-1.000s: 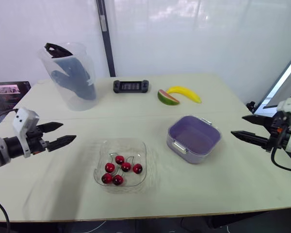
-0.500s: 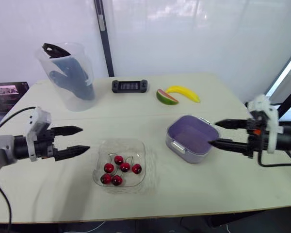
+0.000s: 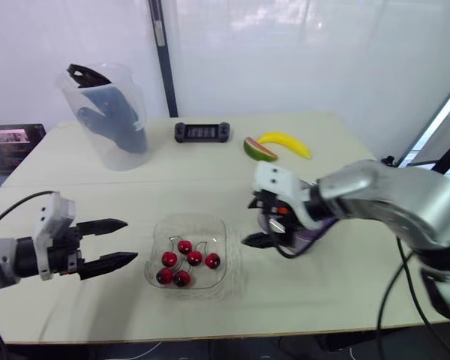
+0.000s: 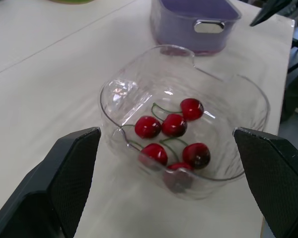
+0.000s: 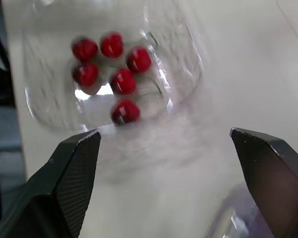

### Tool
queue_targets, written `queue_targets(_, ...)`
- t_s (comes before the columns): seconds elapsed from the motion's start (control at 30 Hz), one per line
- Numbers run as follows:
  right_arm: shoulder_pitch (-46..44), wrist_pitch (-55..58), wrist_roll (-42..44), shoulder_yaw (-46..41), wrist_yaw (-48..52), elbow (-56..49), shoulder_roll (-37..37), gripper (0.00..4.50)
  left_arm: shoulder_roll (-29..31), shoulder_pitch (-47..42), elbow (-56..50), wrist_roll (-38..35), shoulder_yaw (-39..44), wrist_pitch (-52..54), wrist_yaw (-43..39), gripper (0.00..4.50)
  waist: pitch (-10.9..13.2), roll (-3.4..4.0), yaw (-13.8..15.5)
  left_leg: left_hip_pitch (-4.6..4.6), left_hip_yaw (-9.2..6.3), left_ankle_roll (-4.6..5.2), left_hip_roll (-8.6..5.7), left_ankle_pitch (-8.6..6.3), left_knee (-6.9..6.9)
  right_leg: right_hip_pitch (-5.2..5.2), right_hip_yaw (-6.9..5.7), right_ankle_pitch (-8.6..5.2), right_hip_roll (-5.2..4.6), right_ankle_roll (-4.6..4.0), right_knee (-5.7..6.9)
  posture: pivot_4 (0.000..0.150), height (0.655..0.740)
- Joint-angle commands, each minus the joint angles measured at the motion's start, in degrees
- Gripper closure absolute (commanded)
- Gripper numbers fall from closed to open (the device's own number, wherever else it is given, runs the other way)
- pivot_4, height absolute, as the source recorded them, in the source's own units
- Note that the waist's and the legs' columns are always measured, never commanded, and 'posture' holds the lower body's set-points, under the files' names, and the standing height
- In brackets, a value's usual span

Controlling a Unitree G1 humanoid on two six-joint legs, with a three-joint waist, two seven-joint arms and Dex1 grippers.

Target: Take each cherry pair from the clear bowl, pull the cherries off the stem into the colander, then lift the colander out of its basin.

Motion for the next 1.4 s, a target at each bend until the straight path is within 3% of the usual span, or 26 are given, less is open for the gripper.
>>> queue_targets(0.03, -4.1, 2.5, -0.9, 1.8, -0.8, 2.2, 4.6, 0.05, -0.9, 1.5, -2.6, -0.4, 2.3, -1.3, 0.8, 0.00, 0.0, -0.02, 0.0, -0.18, 0.00, -0.02, 0.01, 0.01, 0.05, -0.27, 0.00, 0.02, 0.01, -0.02, 0.14, 0.150, 0.7400)
queue_targets(0.43, -7.2, -3.5, -11.0, 17.6, -0.2, 11.4, 14.6, 0.05, -3.9, 7.5, -8.9, -3.2, 4.9, 0.8, 5.2, 0.00, 0.0, -0.07, -1.4, -0.24, -0.05, -0.06, 0.04, 0.04, 0.08, -0.43, -0.17, 0.06, -0.01, -0.09, 0.29, 0.150, 0.7400)
queue_targets(1.0, -4.7, -14.6, -24.1, 20.5, -2.2, 30.6, 32.4, 0.05, -4.0, 11.6, -4.5, 1.6, 8.7, -4.3, 6.0, 0.00, -0.1, -0.15, -1.5, -0.23, -0.03, -0.16, 0.03, 0.09, 0.04, -0.55, -0.27, 0.08, 0.02, -0.13, 0.40, 0.150, 0.7400)
queue_targets(1.1, -4.3, -15.8, -26.4, 20.2, -2.7, 33.2, 33.8, 0.92, -3.9, 12.0, -4.5, 1.3, 9.0, -4.0, 6.0, 0.00, -0.1, -0.16, -1.5, -0.24, -0.03, -0.18, 0.01, 0.10, 0.04, -0.54, -0.28, 0.09, 0.02, -0.13, 0.41, 0.150, 0.7400)
queue_targets(1.4, -2.7, -16.9, -30.9, 22.2, -1.6, 35.4, 35.1, 0.92, -3.7, 12.9, -5.6, -0.2, 9.4, -2.9, 5.5, 0.00, -0.1, -0.17, -1.6, -0.23, -0.02, -0.19, 0.02, 0.11, 0.02, -0.73, -0.30, 0.09, -0.03, -0.14, 0.71, 0.150, 0.7400)
